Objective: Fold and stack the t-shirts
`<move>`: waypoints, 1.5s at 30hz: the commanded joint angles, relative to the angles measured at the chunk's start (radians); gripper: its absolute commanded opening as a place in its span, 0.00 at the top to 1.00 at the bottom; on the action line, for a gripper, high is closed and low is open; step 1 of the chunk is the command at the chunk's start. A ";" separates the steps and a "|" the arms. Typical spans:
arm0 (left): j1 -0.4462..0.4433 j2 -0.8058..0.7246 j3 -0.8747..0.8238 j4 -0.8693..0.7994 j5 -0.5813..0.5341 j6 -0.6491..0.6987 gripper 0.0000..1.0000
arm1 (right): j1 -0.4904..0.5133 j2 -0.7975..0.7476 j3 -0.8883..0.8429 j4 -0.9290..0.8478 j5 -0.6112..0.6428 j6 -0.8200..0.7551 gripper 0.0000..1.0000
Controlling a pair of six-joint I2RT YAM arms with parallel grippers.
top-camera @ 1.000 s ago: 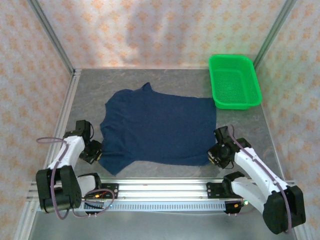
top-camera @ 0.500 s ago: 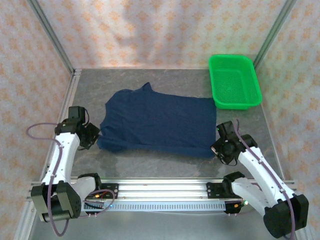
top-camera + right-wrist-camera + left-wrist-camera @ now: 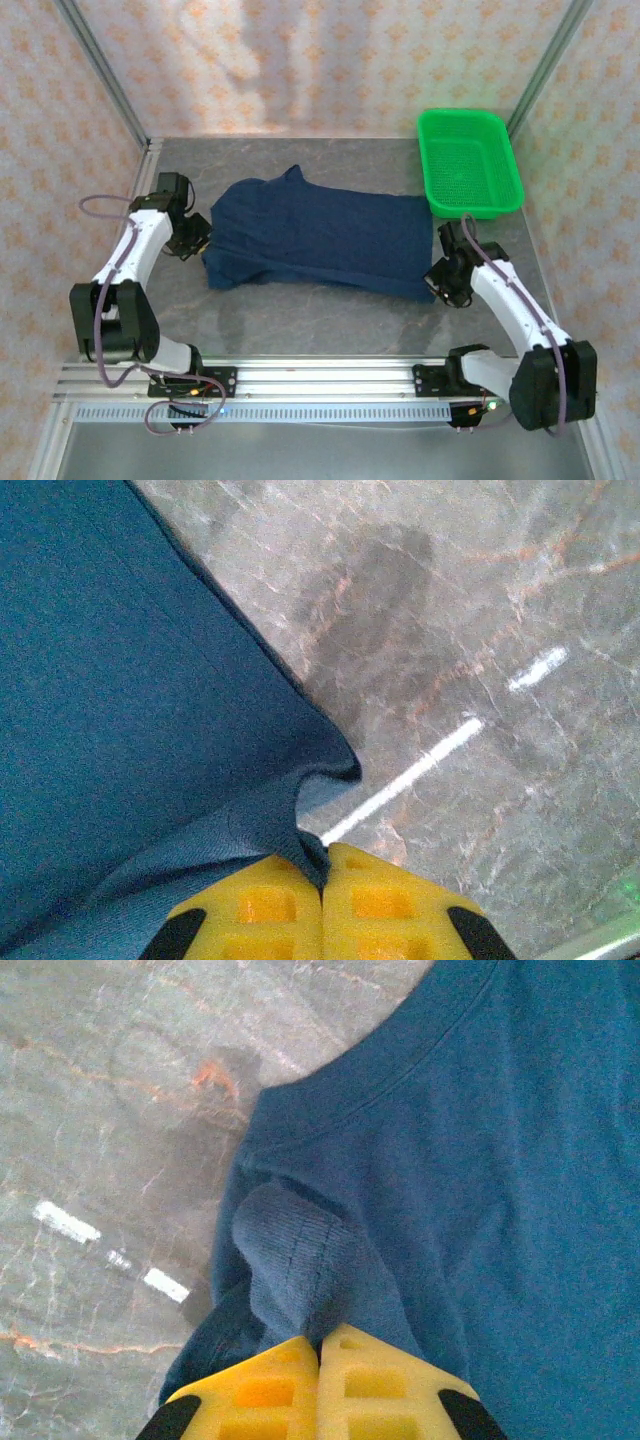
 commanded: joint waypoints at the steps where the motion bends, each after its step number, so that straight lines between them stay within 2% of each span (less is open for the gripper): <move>1: -0.004 0.049 0.077 0.016 -0.047 0.071 1.00 | -0.027 0.050 0.049 0.026 0.032 -0.090 1.00; 6: -0.029 0.153 0.201 -0.013 -0.054 0.129 1.00 | -0.040 0.158 0.116 0.025 0.038 -0.142 1.00; 17: -0.101 0.425 0.551 -0.139 -0.096 0.304 1.00 | -0.047 0.245 0.149 0.043 0.056 -0.179 1.00; 32: -0.160 0.654 0.791 -0.195 -0.125 0.358 1.00 | -0.051 0.413 0.237 0.078 0.104 -0.225 1.00; 35: -0.158 0.687 0.823 -0.186 -0.124 0.330 1.00 | -0.055 0.442 0.250 0.102 0.122 -0.225 0.94; 37: -0.156 0.692 0.835 -0.164 -0.089 0.303 1.00 | -0.059 0.443 0.258 0.123 0.131 -0.225 0.86; 38: -0.149 0.686 0.831 -0.141 -0.051 0.281 0.97 | -0.061 0.431 0.262 0.131 0.132 -0.223 0.82; 39: -0.143 0.672 0.818 -0.109 -0.007 0.250 0.86 | -0.061 0.413 0.263 0.139 0.136 -0.223 0.70; 41: -0.118 0.628 0.777 -0.044 0.059 0.181 0.42 | -0.061 0.361 0.267 0.142 0.160 -0.221 0.48; 42: -0.107 0.599 0.755 -0.020 0.081 0.148 0.05 | -0.061 0.320 0.263 0.141 0.171 -0.221 0.40; 43: -0.094 0.572 0.733 0.001 0.096 0.141 0.00 | -0.061 0.286 0.260 0.139 0.173 -0.222 0.37; 45: -0.056 0.494 0.677 0.016 0.110 0.090 0.00 | -0.061 0.199 0.252 0.117 0.148 -0.227 0.30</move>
